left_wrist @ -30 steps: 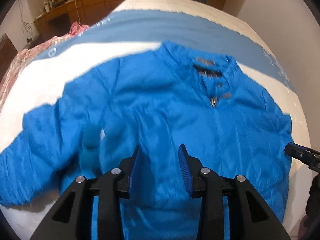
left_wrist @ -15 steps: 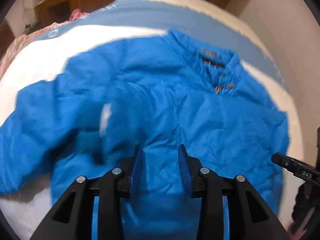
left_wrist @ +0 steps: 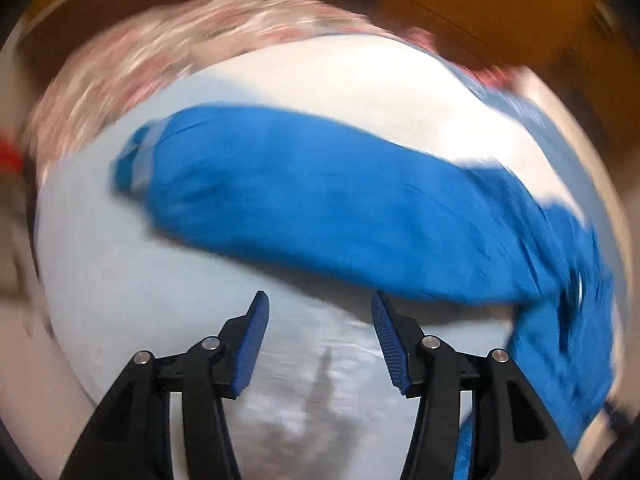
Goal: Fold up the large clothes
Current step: 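Grasp the white-trimmed cuff of the other sleeve with the left tool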
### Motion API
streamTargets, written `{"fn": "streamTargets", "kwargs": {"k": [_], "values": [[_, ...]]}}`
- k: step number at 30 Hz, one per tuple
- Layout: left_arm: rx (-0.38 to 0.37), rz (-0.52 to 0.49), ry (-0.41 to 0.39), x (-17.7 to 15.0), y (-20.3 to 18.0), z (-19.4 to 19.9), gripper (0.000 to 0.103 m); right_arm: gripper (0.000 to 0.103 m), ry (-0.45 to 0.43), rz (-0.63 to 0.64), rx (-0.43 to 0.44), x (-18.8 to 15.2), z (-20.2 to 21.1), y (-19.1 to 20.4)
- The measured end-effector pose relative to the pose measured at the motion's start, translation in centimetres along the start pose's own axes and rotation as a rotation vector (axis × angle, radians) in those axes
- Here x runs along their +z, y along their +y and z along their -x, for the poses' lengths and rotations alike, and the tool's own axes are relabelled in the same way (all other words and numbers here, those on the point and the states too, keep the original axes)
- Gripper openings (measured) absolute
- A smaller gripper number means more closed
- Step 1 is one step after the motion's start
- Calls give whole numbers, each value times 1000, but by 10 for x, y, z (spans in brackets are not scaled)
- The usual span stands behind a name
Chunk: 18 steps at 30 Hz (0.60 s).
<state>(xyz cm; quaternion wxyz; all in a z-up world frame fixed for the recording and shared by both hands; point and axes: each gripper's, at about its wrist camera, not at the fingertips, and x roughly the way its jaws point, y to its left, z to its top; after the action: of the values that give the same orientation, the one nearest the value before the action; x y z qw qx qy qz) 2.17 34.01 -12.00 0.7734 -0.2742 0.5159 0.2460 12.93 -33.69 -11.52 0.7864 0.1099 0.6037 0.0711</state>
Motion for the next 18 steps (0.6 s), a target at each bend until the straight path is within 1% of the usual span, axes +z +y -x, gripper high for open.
{"fn": "streamTargets", "kwargs": {"k": [2,5,7,9,10,12,15,17,18], "values": [[-20,124,-13,9,41,-2,54,58,4,-1,-10,1,-4,1],[-81,232,-1,16,74,-13,54,58,14,-17,-19,3,-9,1],[-98,289,6,21,94,-23,54,58,14,-20,-24,3,-10,2],[-130,327,-3,26,105,-29,54,58,16,-17,-30,3,-11,3],[-134,334,-11,28,108,-30,54,58,15,-16,-35,3,-11,4],[-152,348,-30,33,108,-32,60,58,14,-15,-45,2,-12,5],[-174,393,-41,42,111,-39,61,58,17,-25,-56,3,-13,2],[-191,416,-54,47,116,-41,61,58,20,-31,-60,3,-15,1],[-199,438,-63,48,118,-42,56,58,25,-33,-63,2,-17,0]]}}
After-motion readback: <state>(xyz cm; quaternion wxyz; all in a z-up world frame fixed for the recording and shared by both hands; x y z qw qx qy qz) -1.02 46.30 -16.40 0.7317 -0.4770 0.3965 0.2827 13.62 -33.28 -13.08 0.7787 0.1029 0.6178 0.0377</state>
